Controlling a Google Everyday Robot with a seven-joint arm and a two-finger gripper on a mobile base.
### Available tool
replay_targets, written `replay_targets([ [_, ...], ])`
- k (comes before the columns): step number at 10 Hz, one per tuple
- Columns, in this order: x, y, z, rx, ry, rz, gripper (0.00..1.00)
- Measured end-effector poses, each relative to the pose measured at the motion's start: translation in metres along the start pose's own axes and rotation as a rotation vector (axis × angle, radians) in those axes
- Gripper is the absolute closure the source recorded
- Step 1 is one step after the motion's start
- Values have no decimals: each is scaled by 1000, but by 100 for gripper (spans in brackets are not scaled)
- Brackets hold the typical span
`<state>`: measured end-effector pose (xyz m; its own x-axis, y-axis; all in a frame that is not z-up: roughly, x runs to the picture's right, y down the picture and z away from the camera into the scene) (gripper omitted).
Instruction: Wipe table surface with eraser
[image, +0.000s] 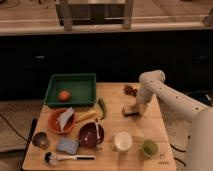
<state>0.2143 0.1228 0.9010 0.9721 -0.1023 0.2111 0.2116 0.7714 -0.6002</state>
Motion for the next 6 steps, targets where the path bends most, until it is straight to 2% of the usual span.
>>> replay_targets([
  [2, -46, 0, -2, 9, -24, -138, 95],
  [4, -66, 11, -5, 10, -37, -243, 95],
  [6, -69, 22, -6, 5, -37, -259, 95],
])
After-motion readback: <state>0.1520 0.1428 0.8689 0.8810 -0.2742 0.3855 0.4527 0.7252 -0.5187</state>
